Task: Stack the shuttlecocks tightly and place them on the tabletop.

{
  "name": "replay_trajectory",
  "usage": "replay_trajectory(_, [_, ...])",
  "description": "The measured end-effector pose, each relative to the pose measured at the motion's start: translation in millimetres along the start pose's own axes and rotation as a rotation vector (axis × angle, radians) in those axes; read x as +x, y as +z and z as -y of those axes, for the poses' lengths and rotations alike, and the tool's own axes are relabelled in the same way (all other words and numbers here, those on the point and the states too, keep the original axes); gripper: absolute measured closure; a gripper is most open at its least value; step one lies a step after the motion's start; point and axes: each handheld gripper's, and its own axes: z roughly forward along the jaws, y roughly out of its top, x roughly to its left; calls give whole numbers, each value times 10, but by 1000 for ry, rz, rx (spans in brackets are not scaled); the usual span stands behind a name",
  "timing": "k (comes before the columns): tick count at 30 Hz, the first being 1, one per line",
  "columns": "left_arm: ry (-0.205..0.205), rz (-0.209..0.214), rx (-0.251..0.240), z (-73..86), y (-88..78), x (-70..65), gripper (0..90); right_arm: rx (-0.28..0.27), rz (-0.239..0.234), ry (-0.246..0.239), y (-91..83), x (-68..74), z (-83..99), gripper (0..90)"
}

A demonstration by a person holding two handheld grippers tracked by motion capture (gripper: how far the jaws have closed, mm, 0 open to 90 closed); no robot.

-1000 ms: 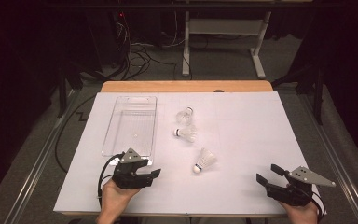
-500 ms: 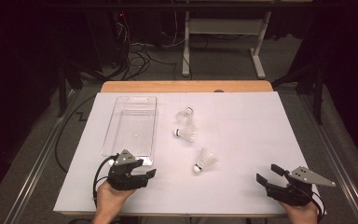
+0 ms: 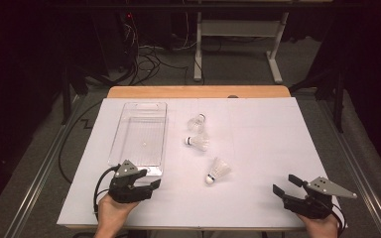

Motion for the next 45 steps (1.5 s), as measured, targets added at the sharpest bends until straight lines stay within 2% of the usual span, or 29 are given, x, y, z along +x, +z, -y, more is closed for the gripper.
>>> replay_trajectory(1, [-1, -12, 0, 6, -9, 6, 373, 0, 0, 1, -1, 0, 0, 287])
replay_trajectory(19, [-28, -56, -15, 127, -126, 148, 368, 2, 5, 5, -3, -4, 3, 286])
replay_trajectory(35, [-50, -93, -62, 261, -226, 275, 360, 2, 7, 9, 2, 7, 0, 280])
replay_trajectory(45, [-83, -87, -85, 372, -263, 336, 355, 1, 7, 18, 0, 8, -3, 278])
